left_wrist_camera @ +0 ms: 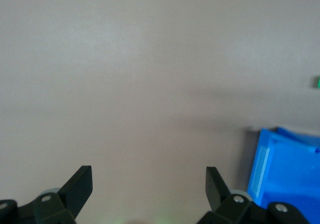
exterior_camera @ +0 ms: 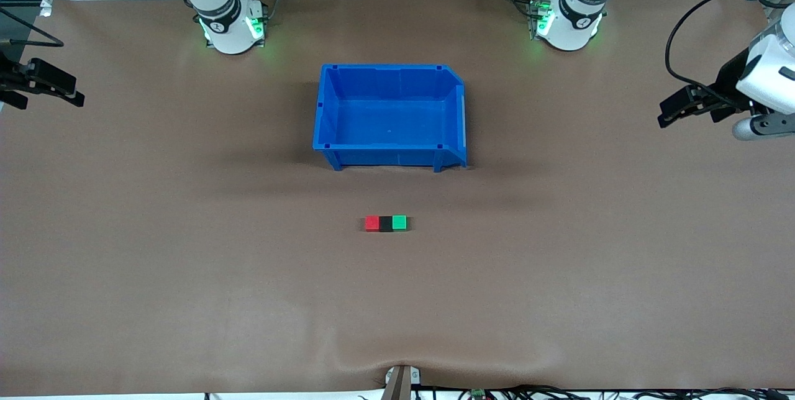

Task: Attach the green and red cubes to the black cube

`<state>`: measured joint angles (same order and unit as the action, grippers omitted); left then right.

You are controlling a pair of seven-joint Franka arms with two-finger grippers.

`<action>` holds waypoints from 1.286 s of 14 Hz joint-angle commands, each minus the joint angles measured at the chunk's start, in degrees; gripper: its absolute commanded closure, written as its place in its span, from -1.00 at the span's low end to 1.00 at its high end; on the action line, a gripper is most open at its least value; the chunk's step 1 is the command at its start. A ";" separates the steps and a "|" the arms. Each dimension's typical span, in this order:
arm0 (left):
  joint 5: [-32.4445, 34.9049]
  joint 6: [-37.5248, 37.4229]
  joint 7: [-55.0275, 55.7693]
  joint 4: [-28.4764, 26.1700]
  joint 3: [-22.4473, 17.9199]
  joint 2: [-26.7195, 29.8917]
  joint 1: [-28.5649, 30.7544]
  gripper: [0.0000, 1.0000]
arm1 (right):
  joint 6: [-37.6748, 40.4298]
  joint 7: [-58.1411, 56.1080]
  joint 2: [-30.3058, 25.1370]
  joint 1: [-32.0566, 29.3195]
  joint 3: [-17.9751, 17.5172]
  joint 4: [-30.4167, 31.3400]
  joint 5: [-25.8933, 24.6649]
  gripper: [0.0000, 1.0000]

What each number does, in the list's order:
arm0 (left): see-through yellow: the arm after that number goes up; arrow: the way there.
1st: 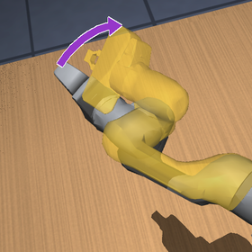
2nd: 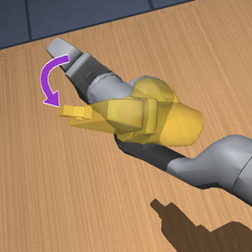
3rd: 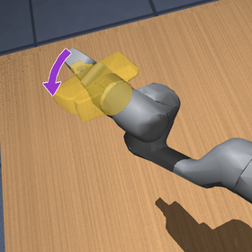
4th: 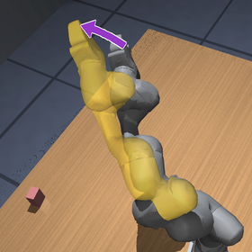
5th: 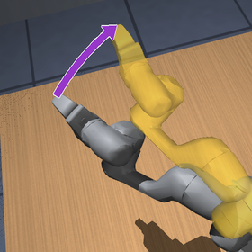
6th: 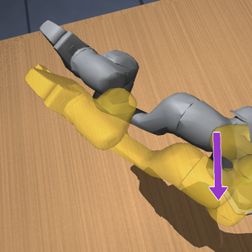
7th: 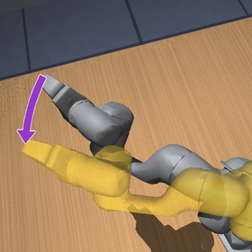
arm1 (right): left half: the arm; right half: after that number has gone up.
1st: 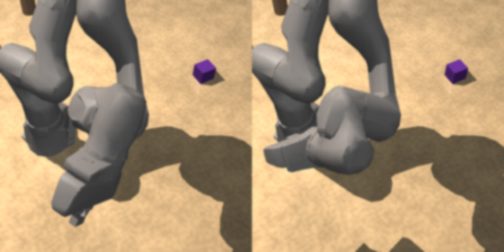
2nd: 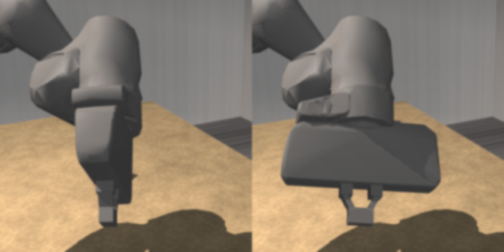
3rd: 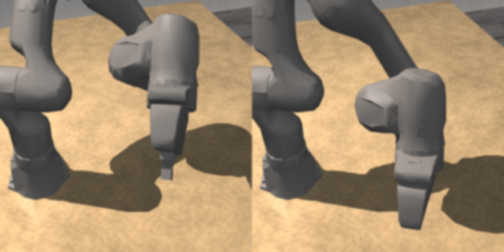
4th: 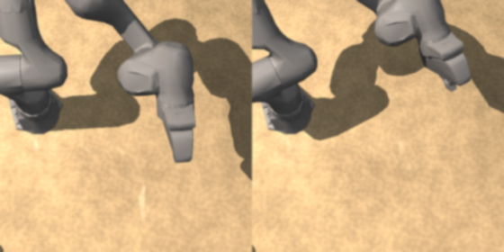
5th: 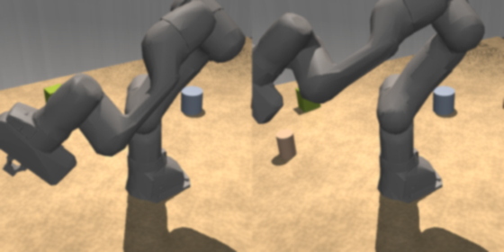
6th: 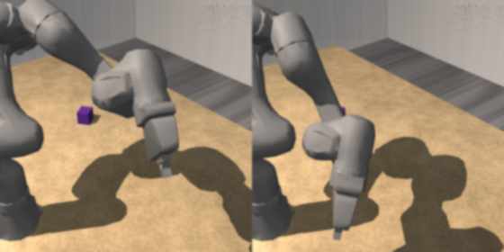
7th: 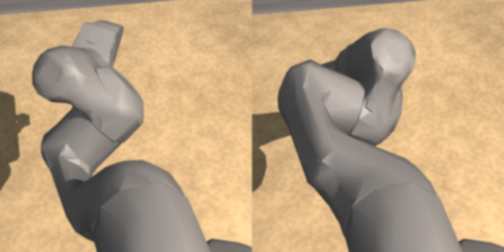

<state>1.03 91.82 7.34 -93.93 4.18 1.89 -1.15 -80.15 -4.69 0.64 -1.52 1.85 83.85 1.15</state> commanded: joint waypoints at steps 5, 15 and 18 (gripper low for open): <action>-0.41 -6.38 -10.51 3.67 0.30 0.48 -0.08 -1.00 | 0.52 -0.32 0.94 -1.74 -1.23 -1.67 0.87 -1.00; 2.05 -9.11 -10.68 4.02 0.13 0.39 -0.17 -1.00 | 0.08 -0.41 1.64 -1.82 -1.15 -1.67 0.52 -1.00; 2.05 -10.33 -9.98 4.02 0.04 0.48 -0.16 -1.00 | 0.08 -0.41 1.82 -2.09 -1.15 -1.67 0.43 -1.00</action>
<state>1.93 83.38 -2.26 -90.49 4.19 1.97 -1.33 -80.45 -4.69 1.58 -1.84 1.85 83.76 1.24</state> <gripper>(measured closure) 0.000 0.000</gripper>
